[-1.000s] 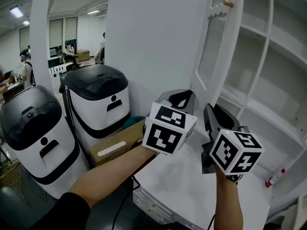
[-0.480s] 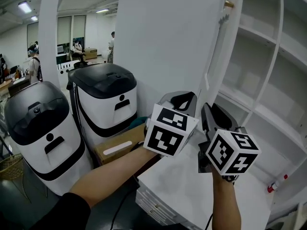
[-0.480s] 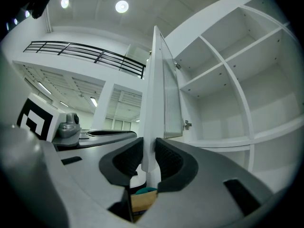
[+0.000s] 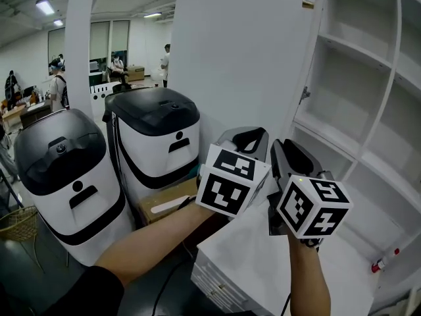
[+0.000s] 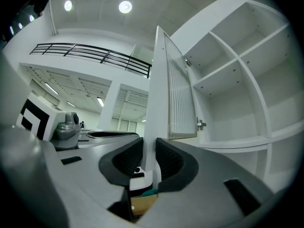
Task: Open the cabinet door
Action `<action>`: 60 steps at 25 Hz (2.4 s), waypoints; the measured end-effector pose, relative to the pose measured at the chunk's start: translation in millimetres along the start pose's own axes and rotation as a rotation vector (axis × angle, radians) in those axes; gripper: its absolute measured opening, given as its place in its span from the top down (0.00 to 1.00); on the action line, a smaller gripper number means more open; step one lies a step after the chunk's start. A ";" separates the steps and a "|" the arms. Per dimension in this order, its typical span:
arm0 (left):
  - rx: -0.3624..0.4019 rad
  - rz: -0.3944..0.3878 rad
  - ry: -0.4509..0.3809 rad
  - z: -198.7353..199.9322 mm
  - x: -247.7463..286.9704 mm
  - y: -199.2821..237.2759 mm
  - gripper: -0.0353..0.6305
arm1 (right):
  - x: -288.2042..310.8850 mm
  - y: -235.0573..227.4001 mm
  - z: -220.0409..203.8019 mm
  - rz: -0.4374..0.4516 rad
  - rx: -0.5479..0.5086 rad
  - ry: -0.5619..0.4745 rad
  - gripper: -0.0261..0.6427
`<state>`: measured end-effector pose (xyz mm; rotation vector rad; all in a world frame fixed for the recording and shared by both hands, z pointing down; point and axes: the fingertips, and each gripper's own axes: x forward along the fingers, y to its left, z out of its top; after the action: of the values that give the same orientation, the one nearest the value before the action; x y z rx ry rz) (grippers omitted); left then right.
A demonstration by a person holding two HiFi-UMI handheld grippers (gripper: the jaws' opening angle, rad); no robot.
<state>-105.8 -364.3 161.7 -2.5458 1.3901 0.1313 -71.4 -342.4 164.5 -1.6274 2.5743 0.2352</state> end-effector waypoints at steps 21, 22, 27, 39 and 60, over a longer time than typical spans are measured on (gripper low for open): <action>0.028 0.083 0.022 -10.6 -21.5 59.7 0.92 | 61.9 42.6 -6.5 0.061 -0.009 -0.001 0.83; 0.029 0.086 0.025 -11.8 -22.1 62.2 0.92 | 64.5 43.6 -6.8 0.062 -0.006 -0.001 0.83; 0.017 0.093 0.037 -18.0 -23.0 71.6 0.92 | 72.5 45.8 -7.0 0.062 0.006 -0.005 0.83; -0.029 0.085 0.053 -30.8 -22.6 71.7 0.92 | 73.1 47.3 -8.2 0.086 0.029 -0.011 0.83; -0.043 0.072 0.073 -15.3 -14.3 -4.2 0.92 | 3.2 11.0 -1.0 0.096 0.035 0.009 0.88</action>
<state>-110.5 -354.2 179.9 -2.5599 1.5226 0.0831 -82.7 -340.8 165.9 -1.4992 2.6504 0.1890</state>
